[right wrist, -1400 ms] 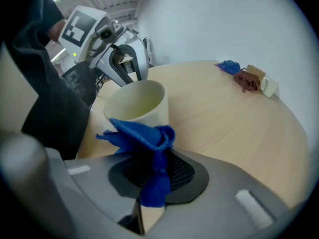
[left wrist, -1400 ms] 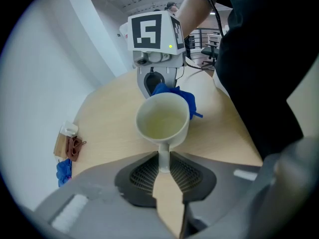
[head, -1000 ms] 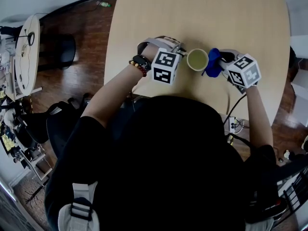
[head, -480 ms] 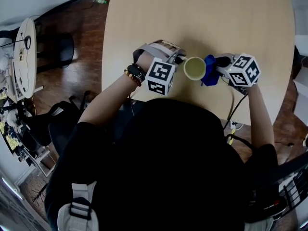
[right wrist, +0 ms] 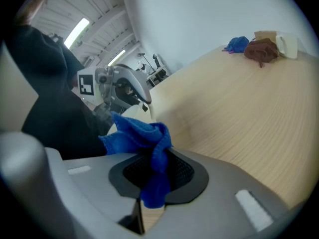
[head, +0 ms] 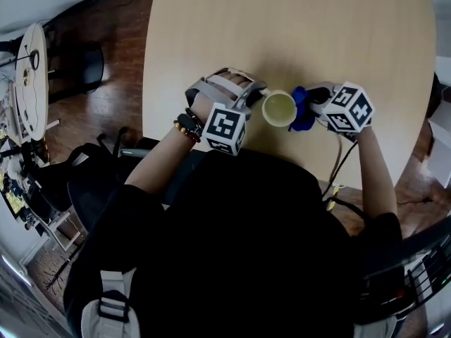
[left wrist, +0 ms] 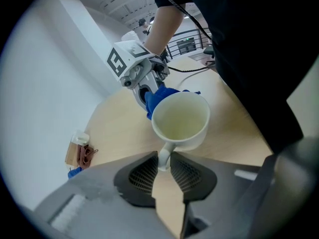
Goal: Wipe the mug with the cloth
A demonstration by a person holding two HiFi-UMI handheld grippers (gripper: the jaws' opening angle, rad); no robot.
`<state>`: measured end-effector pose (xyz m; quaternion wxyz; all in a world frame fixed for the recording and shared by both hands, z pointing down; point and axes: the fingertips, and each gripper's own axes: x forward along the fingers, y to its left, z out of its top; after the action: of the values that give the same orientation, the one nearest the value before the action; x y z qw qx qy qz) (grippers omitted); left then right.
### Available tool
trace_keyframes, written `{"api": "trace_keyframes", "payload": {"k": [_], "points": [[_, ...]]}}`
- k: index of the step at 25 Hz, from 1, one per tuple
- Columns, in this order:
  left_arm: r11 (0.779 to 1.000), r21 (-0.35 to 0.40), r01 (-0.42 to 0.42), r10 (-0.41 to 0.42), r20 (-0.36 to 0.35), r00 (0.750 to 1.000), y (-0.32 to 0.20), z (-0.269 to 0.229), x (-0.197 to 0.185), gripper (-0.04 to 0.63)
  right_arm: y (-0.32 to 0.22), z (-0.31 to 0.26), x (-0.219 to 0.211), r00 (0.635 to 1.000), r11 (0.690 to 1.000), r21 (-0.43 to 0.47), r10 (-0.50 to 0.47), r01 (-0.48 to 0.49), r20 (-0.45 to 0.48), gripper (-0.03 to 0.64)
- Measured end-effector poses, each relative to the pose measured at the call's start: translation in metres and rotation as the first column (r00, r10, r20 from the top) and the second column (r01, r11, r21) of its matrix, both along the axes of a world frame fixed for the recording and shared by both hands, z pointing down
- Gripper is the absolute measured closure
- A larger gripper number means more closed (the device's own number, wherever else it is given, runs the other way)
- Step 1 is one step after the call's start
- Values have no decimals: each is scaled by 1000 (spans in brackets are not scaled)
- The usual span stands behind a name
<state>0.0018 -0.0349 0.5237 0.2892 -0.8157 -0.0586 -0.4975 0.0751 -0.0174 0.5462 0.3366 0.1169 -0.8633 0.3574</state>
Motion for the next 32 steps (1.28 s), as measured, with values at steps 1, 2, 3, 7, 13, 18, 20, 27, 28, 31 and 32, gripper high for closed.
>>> {"api": "trace_keyframes", "payload": {"k": [1,2,3,7,13,18,20,27,28,31,32], "points": [[1000,-2,-1,1,-3,1000,-1,0,0,511,-2,-5,0,999,1000,-14,10,-10,46,554],[1000,1,-5,5,-3,1000,-2,-1,0,512,-5,-12,0,996,1000,-25,20,-18,92,554],[1000,7,-11,11,-1,1000,-3,-2,0,512,-7,-20,-1,990,999,-35,26,-22,136,554],[999,25,-33,33,5,999,-4,-4,2,515,-12,-49,-1,968,999,-30,-30,39,249,554],[998,38,-44,44,3,999,-3,-3,2,513,-11,-51,-15,952,980,-40,-178,194,248,555],[1000,23,-9,9,-16,1000,-3,-5,5,505,-12,-27,-19,966,978,-63,-185,199,181,555],[1000,17,-4,5,-22,1000,-2,-5,6,503,-10,-9,-18,975,977,-59,-199,206,100,555],[999,25,-29,30,-24,999,-4,-5,9,499,-5,6,-21,966,965,-46,-258,257,-1,555],[999,27,-32,33,-25,999,-4,-5,8,499,-6,1,-22,969,968,-55,-244,245,37,555],[998,36,-48,48,-21,999,-4,-5,9,499,-12,-26,-25,962,978,-71,-176,195,209,555],[998,40,-56,56,-18,998,-5,-6,10,499,-15,-36,-25,952,981,-71,-158,182,263,555]]}}
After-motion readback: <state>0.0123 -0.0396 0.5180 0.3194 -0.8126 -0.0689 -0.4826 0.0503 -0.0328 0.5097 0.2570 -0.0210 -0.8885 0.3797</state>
